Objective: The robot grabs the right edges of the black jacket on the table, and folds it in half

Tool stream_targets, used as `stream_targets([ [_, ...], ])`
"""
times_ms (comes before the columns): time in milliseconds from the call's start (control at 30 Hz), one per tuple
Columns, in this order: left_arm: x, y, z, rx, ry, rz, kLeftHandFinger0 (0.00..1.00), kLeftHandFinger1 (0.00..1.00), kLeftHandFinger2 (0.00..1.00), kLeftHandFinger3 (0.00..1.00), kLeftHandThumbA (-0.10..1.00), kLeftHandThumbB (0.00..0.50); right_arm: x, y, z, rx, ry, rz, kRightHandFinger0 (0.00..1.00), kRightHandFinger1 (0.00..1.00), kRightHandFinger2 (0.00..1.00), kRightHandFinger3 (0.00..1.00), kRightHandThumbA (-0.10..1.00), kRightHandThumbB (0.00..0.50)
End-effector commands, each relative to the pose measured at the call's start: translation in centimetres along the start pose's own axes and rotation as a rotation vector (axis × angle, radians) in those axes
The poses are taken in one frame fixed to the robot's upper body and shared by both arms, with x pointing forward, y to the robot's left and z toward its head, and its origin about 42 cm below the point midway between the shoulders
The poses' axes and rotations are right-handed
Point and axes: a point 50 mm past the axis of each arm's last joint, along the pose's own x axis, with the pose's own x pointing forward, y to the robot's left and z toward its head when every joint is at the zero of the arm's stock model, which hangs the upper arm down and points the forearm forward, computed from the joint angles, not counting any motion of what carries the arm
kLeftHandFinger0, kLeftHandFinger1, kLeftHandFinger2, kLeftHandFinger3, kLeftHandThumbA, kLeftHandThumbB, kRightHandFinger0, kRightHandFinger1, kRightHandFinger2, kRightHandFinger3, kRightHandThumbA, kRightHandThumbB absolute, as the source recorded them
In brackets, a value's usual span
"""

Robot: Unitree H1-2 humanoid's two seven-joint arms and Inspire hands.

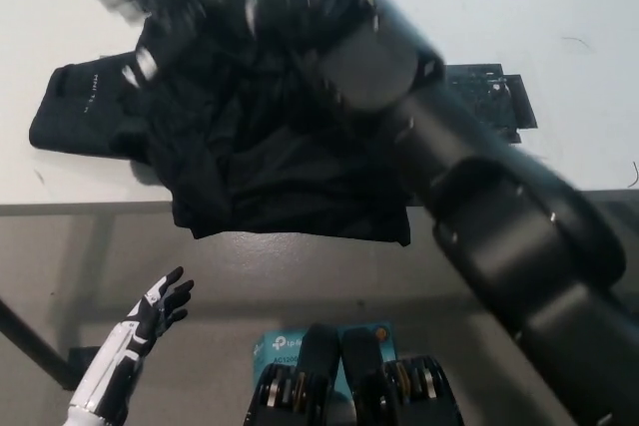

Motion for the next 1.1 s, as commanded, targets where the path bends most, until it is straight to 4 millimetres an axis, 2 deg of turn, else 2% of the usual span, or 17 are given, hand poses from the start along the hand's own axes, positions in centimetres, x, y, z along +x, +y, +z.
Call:
stream_targets([
  [0,0.3,0.3,0.5,0.027,-0.024,-0.013,1.0,1.0,1.0,1.0,1.0,0.171,-2.6,-2.4,10.9,-0.191,-0.138,0.026,1.0,1.0,1.0,1.0,1.0,0.488],
  [33,0.5,0.2,0.5,0.022,-0.028,-0.008,1.0,1.0,1.0,1.0,1.0,0.202,-3.7,-3.1,12.2,-0.2,-0.153,0.034,1.0,1.0,1.0,1.0,1.0,0.456],
  [200,1.1,0.3,1.2,0.026,-0.047,-0.011,1.0,1.0,1.0,1.0,1.0,0.194,-10.1,-6.9,15.3,-0.104,-0.28,-0.091,1.0,1.0,1.0,1.0,1.0,0.399],
  [233,1.5,0.3,1.3,0.013,-0.061,-0.005,1.0,1.0,1.0,1.0,1.0,0.202,-12.6,-8.1,15.8,-0.102,-0.359,-0.159,1.0,1.0,1.0,1.0,1.0,0.442],
  [300,2.2,0.3,1.6,-0.014,-0.075,-0.008,1.0,1.0,1.0,1.0,1.0,0.213,-18.0,-10.1,15.4,-0.035,-0.547,-0.3,1.0,1.0,1.0,1.0,1.0,0.473],
  [333,2.4,0.2,1.6,-0.016,-0.076,-0.009,1.0,1.0,1.0,1.0,1.0,0.23,-20.1,-10.8,14.9,-0.044,-0.588,-0.339,1.0,1.0,1.0,1.0,1.0,0.454],
  [367,2.5,0.1,1.6,-0.013,-0.086,-0.007,1.0,1.0,1.0,1.0,1.0,0.217,-23.8,-11.6,13.7,-0.074,-0.642,-0.424,1.0,1.0,1.0,1.0,1.0,0.439],
  [433,3.0,-0.2,1.7,-0.009,-0.102,-0.007,1.0,1.0,1.0,1.0,1.0,0.221,-27.8,-11.8,12.5,-0.136,-0.679,-0.516,1.0,1.0,1.0,1.0,1.0,0.44],
  [500,3.4,-0.3,1.7,-0.02,-0.112,-0.016,1.0,1.0,1.0,1.0,1.0,0.235,-32.9,-11.3,9.7,-0.2,-0.71,-0.596,1.0,1.0,1.0,1.0,1.0,0.45],
  [533,3.7,-0.3,1.8,-0.028,-0.113,-0.022,1.0,1.0,1.0,1.0,1.0,0.236,-35.7,-10.4,7.7,-0.201,-0.745,-0.637,1.0,1.0,1.0,1.0,1.0,0.428],
  [567,3.8,-0.3,1.8,-0.031,-0.115,-0.022,1.0,1.0,1.0,1.0,1.0,0.223,-36.8,-10.0,6.8,-0.215,-0.745,-0.658,1.0,1.0,1.0,1.0,1.0,0.421],
  [667,4.0,0.6,1.9,-0.023,-0.117,-0.007,1.0,1.0,1.0,1.0,1.0,0.196,-41.8,-6.8,1.0,-0.179,-0.75,-0.733,1.0,1.0,1.0,1.0,1.0,0.423],
  [700,3.9,0.8,1.8,-0.028,-0.118,0.001,1.0,1.0,1.0,1.0,1.0,0.193,-42.4,-5.9,-0.1,-0.163,-0.748,-0.747,1.0,1.0,1.0,1.0,1.0,0.427],
  [767,3.6,1.0,1.3,-0.031,-0.107,0.012,1.0,1.0,1.0,1.0,1.0,0.194,-43.6,-3.3,-3.4,-0.139,-0.704,-0.756,1.0,1.0,1.0,1.0,1.0,0.378],
  [833,3.6,1.1,1.0,-0.037,-0.097,0.022,1.0,1.0,1.0,1.0,1.0,0.202,-43.7,-1.8,-5.2,-0.09,-0.693,-0.751,1.0,1.0,1.0,1.0,1.0,0.332],
  [967,3.4,1.7,0.7,-0.034,-0.087,0.052,1.0,1.0,1.0,1.0,1.0,0.222,-43.4,1.2,-8.4,0.081,-0.745,-0.736,1.0,1.0,1.0,1.0,1.0,0.344],
  [1067,4.0,2.4,0.8,-0.048,-0.091,0.075,1.0,1.0,1.0,1.0,1.0,0.267,-42.5,2.5,-9.3,0.142,-0.757,-0.739,1.0,1.0,1.0,1.0,1.0,0.345],
])
